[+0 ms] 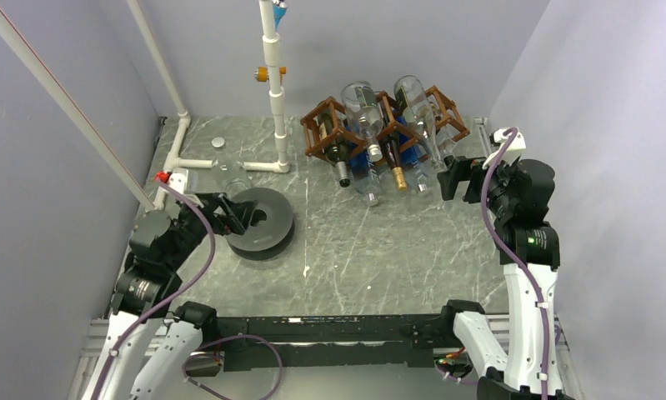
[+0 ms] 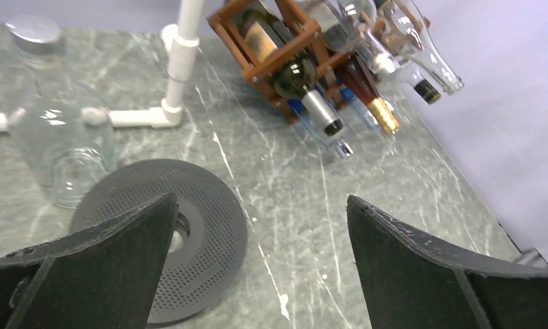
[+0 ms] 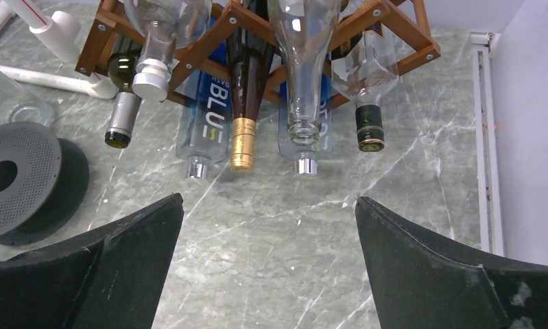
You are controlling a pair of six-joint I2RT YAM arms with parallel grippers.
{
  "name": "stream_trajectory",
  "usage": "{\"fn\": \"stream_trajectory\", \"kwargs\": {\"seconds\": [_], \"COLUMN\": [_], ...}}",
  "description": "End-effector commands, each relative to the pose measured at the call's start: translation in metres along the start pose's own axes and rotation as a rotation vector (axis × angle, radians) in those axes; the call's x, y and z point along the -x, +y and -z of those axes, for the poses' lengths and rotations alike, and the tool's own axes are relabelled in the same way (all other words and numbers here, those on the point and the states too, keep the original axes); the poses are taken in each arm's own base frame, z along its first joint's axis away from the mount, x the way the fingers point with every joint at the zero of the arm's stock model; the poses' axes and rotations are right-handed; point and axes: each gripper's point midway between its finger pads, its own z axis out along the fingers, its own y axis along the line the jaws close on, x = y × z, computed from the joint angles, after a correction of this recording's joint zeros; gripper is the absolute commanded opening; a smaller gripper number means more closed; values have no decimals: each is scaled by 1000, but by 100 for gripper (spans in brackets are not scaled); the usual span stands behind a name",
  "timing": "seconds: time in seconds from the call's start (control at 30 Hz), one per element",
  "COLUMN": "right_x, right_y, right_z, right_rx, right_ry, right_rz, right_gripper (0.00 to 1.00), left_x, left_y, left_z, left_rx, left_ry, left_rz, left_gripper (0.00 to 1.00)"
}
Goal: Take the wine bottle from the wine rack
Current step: Pick up the wine bottle from the wine rack.
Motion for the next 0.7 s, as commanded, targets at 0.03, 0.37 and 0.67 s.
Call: {"fn": "stream_trajectory", "kwargs": {"seconds": [0.03, 0.37, 0.67], "right_x": [15, 7, -35], "right_y": [0, 6, 75], "right_z": [4, -11, 7], "right_rx": [-6, 83, 618], "right_ry": [-40, -5, 26], "right_rz": [-23, 47, 339], "right_gripper": [100, 100, 100], "left_x": [5, -6, -25], "left_y": [-26, -43, -63], "left_z": [-9, -19, -43], "left_rx": [-113, -221, -217], "left_ry": [56, 117, 260], "left_rz": [85, 121, 113], "left_gripper": [99, 99, 99]}}
